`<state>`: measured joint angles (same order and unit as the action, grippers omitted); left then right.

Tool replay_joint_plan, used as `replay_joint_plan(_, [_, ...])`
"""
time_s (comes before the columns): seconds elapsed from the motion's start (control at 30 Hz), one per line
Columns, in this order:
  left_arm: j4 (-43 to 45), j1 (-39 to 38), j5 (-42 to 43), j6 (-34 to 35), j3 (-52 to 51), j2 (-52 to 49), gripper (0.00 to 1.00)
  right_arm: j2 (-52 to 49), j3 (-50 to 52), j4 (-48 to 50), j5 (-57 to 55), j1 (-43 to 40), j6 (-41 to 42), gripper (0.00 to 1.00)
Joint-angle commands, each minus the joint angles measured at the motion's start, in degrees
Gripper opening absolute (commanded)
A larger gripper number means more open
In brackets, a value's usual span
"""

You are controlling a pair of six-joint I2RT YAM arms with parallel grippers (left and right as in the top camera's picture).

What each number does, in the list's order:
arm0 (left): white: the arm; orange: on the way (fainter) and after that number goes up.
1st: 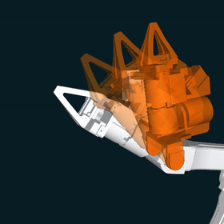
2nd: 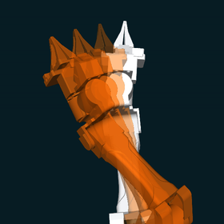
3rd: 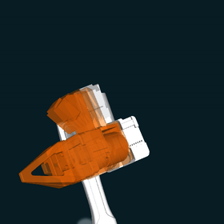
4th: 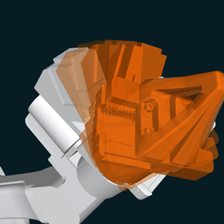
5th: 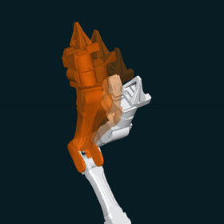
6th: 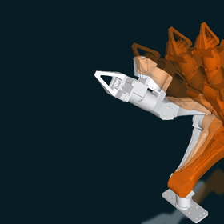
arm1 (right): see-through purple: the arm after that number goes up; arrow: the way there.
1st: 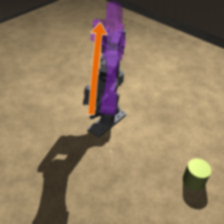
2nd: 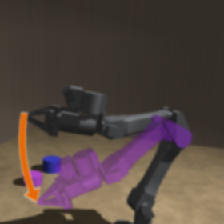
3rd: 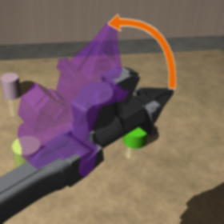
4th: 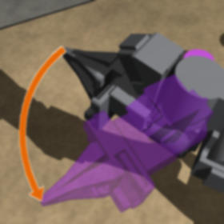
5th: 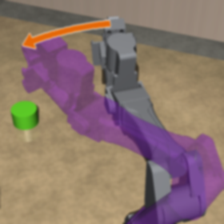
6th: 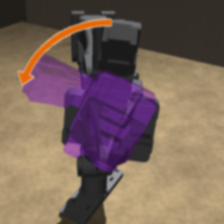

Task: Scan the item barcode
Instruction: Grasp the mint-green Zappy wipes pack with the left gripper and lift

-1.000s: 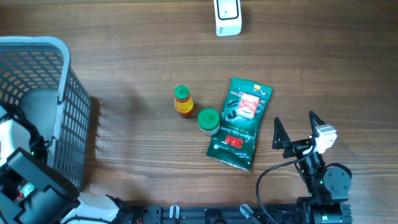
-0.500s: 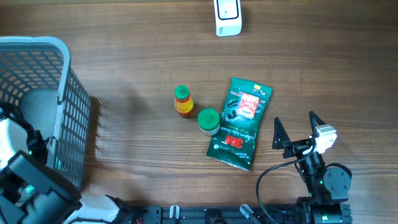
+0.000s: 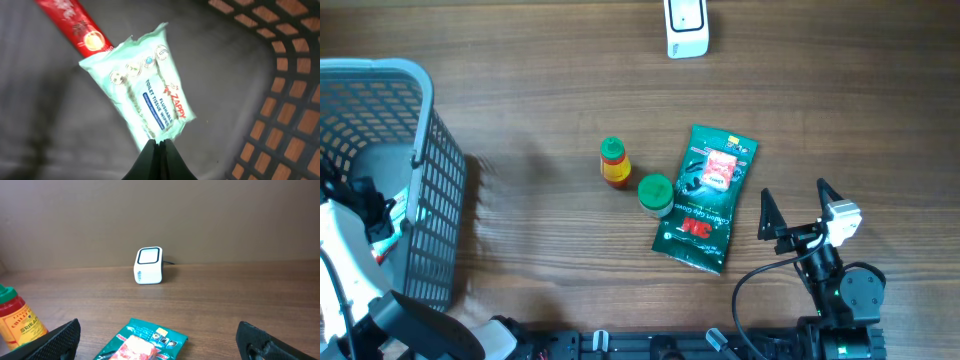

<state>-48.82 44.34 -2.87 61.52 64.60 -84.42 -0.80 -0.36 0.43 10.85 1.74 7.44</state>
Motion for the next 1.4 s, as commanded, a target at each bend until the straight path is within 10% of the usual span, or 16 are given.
replay_joint_plan(0.0, [0.0,-1.8,0.7,-1.4,0.7,0.1,0.04,0.3,0.1,0.3,-0.5,0.1,-0.6,1.0])
replay_joint_plan(0.23, [-0.5,-2.2,0.3,-1.4,0.5,0.1,0.05,0.3,0.1,0.3,-0.5,0.1,-0.6,1.0])
replay_joint_plan(0.3, [-0.5,-2.2,0.3,-1.4,0.5,0.1,0.2,0.3,0.1,0.3,-0.5,0.1,-0.6,1.0])
replay_joint_plan(0.43, [-0.5,-2.2,0.3,-1.4,0.2,0.0,1.0,0.3,0.1,0.3,-0.5,0.1,-0.6,1.0])
replay_joint_plan(0.47, [-0.5,-2.2,0.2,-1.4,0.2,-0.1,1.0,0.3,0.1,0.3,-0.5,0.1,-0.6,1.0])
replay_joint_plan(1.23, [9.0,-2.2,-2.3,-0.6,0.2,-18.1,1.0,0.3,0.1,0.3,-0.5,0.1,-0.6,1.0])
replay_joint_plan(1.27, [9.0,-2.2,-2.3,-0.6,0.2,-18.9,0.94,0.3,0.1,0.3,-0.5,0.1,-0.6,1.0])
replay_joint_plan(1.37, [9.1,-2.2,-2.5,-0.6,0.2,-19.8,0.04,0.3,0.1,0.3,-0.5,0.1,-0.6,1.0])
